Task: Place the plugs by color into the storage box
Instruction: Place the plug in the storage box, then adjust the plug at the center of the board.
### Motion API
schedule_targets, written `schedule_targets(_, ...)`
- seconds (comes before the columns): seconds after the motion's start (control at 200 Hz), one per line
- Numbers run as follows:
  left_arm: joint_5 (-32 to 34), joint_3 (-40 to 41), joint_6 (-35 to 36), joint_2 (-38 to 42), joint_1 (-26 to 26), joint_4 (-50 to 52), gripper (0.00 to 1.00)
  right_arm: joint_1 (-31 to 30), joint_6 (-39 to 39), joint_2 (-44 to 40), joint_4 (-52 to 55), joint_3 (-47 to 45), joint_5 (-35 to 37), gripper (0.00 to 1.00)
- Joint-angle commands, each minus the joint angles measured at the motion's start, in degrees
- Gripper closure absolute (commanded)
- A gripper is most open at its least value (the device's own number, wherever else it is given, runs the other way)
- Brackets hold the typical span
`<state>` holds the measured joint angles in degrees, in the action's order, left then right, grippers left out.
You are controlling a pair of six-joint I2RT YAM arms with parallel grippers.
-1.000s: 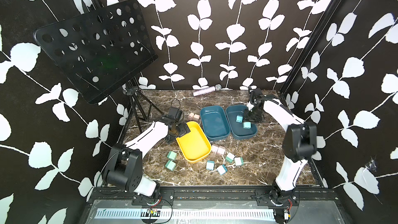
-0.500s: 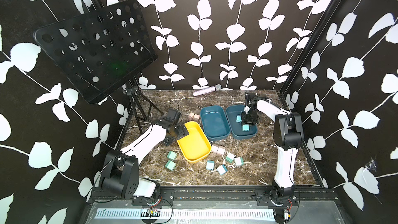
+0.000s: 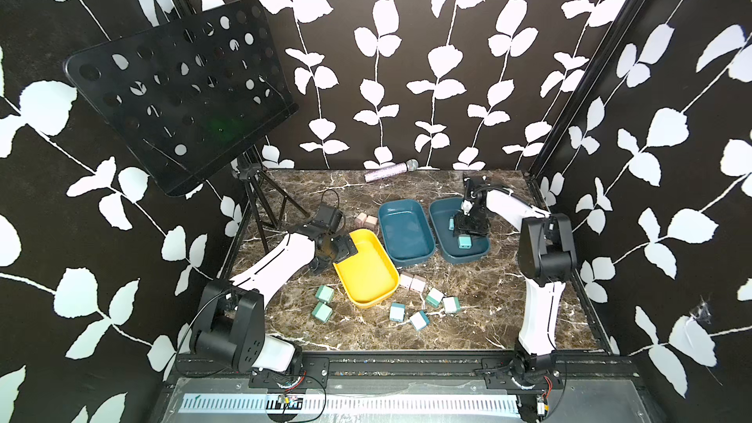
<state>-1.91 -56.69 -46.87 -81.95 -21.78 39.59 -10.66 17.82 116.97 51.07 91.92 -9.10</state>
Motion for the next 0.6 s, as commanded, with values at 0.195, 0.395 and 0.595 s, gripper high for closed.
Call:
schedule_targets(0.195,0.6,-1.5,0.1,-0.2,-0.3,1.0,0.01,-12.1,1.3,-22.2,7.4,-9.9,1.2,0.3)
schedule_targets(0.395,-0.4,-0.6,-1.1,-0.8,-0.3,0.1,0.01,-23.7,-2.3,-29.2,6.7,-18.8,-1.0,0.29)
schedule_targets(0.595,-1.1,-0.3,-1.6,-1.2,-0.3,0.2,0.01,-32.0,-5.9,-30.2,3.9,-25.1,-3.0,0.29)
